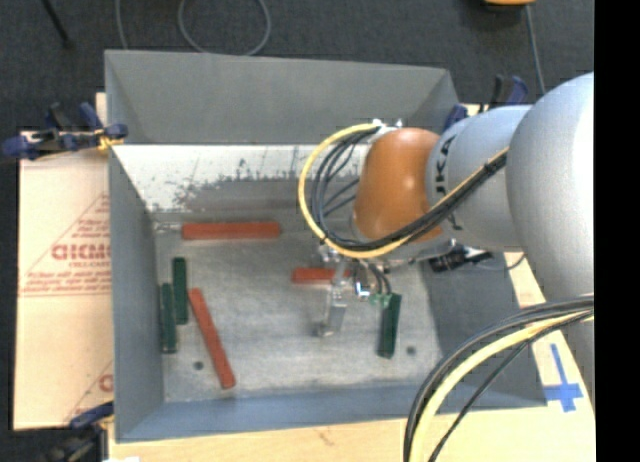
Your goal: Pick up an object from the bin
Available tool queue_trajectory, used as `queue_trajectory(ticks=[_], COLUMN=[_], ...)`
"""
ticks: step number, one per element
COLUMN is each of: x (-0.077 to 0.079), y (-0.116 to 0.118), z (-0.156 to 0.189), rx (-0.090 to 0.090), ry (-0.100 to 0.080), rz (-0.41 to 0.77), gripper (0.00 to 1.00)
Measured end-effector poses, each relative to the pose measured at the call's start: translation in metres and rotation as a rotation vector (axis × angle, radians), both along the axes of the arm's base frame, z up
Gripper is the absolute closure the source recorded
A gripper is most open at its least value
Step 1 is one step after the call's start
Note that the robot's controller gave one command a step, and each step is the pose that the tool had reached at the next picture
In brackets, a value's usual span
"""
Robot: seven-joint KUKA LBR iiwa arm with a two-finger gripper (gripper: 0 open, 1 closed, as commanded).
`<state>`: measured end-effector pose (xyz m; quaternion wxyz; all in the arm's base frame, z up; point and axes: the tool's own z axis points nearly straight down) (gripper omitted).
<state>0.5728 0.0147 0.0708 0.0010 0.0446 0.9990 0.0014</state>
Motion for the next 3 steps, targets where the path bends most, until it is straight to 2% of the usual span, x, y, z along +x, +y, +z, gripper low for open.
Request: queue_trajectory(ticks=[1,2,3], x=[0.001,-0.060,-0.045], y=[-0.004,0.055,0.066], z=[0.000,0.111,0.227], rx=[-0.003,0.001,-0.001], ry=[-0.002,-0.006,-0.011], rz=[0.000,-0.026,-0.025], gripper=[1.00,1.00,1.00])
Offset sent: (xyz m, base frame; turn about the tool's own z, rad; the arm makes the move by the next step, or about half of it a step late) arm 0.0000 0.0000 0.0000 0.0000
